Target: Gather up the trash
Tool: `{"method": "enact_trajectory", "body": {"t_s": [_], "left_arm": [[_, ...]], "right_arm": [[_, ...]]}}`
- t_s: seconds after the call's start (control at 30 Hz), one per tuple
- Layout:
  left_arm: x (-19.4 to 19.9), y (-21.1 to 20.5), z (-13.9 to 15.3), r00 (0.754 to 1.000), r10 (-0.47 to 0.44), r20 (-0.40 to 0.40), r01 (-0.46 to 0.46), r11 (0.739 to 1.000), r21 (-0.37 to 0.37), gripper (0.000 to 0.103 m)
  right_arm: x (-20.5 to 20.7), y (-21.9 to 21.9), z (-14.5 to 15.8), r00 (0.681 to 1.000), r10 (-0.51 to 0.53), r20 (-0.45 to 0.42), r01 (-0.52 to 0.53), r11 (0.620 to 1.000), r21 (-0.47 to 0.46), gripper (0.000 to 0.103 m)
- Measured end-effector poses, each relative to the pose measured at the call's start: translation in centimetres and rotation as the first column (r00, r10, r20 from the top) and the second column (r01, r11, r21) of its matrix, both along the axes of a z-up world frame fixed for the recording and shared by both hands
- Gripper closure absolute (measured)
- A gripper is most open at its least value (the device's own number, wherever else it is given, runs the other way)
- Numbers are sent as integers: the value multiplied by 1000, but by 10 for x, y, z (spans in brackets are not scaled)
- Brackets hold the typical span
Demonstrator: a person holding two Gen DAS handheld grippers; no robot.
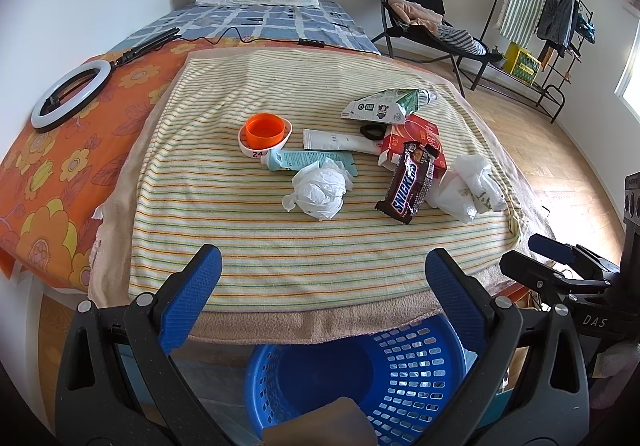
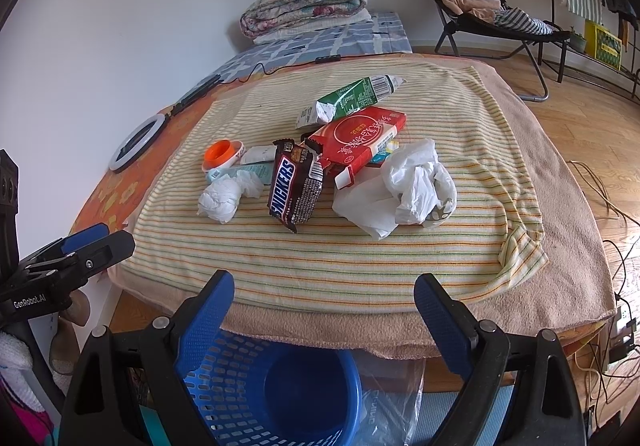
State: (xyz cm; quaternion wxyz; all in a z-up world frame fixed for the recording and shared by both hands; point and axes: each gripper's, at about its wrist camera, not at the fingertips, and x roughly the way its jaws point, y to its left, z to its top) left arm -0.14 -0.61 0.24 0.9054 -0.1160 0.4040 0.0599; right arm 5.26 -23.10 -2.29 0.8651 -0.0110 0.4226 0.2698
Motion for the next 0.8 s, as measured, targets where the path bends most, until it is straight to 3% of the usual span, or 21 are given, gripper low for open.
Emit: {"method": "enact_trajectory", "body": {"t_s": [0.67,0.8], "left_arm": [[0,-3,0,1000,0,-1,0,1000,10,0],[4,-1,-14,1000,-11,-4,11,1000,-6,0]], "right_arm": [[4,-9,7,999,-36,35,37,999,-13,8],[9,-14,8,999,-31,27,32,999,-18,8]]}}
